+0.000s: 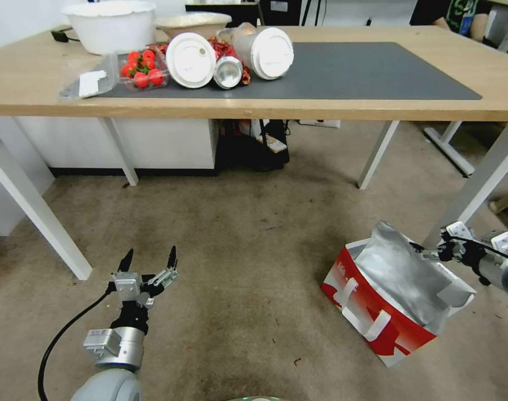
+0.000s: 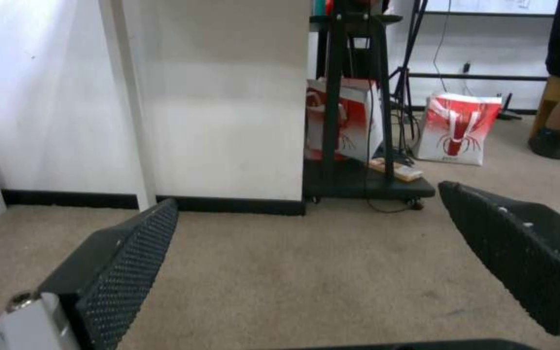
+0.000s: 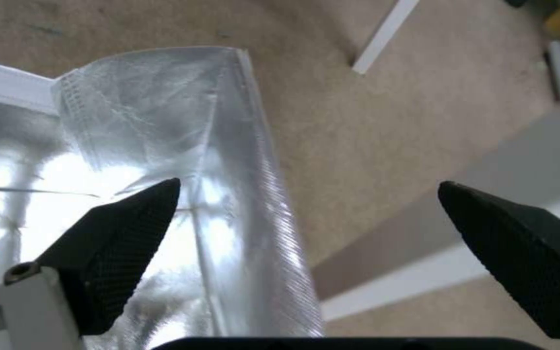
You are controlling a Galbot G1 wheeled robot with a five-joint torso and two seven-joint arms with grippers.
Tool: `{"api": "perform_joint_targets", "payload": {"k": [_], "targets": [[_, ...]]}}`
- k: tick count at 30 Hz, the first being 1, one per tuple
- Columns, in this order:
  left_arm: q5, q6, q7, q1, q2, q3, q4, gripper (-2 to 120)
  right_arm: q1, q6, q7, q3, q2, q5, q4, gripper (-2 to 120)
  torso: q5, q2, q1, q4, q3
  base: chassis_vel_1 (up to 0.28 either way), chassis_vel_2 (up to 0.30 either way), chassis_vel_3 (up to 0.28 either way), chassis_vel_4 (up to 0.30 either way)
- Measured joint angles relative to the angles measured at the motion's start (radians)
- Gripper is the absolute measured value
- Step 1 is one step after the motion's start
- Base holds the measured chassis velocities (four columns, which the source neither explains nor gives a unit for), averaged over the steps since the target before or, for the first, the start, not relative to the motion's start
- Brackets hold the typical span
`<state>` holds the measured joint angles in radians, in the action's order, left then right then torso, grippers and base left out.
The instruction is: Pick up the food delivery bag from the floor and place it on the table.
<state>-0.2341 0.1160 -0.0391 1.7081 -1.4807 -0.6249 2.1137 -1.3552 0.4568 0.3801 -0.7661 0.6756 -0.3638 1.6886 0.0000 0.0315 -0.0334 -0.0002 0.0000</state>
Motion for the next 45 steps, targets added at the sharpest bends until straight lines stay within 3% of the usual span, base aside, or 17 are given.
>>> {"api": "perform_joint_targets", "payload": {"k": [7, 14, 23, 45], "targets": [[-0.001, -0.001, 0.0, -0.004, 0.001, 0.0, -0.002, 100, 0.084, -0.01, -0.006, 0.093, 0.002, -0.024, -0.067, 100, 0.0001, 0.0, 0.0, 0.0002, 0.0, 0.0, 0.0, 0.0, 0.0], [-0.001, 0.004, 0.0, -0.002, -0.004, -0.004, -0.007, 100, 0.27, 0.007, -0.005, 0.273, 0.021, 0.02, -0.201, 100, -0.0001, 0.001, 0.0, 0.0002, 0.0, 0.0, 0.0, 0.0, 0.0], [-0.001, 0.01, 0.0, 0.0, -0.006, -0.011, -0.008, 100, 0.324, 0.014, 0.0, 0.353, 0.034, 0.03, -0.271, 96, 0.0, 0.001, 0.0, 0.0002, 0.0, 0.0, 0.0, 0.0, 0.0], [0.001, 0.02, 0.001, 0.003, -0.007, -0.014, -0.014, 100, 0.345, 0.019, 0.015, 0.391, 0.036, 0.032, -0.318, 15, 0.0, 0.001, 0.0, 0.0001, 0.0, 0.0, 0.0, 0.0, 0.0]]}}
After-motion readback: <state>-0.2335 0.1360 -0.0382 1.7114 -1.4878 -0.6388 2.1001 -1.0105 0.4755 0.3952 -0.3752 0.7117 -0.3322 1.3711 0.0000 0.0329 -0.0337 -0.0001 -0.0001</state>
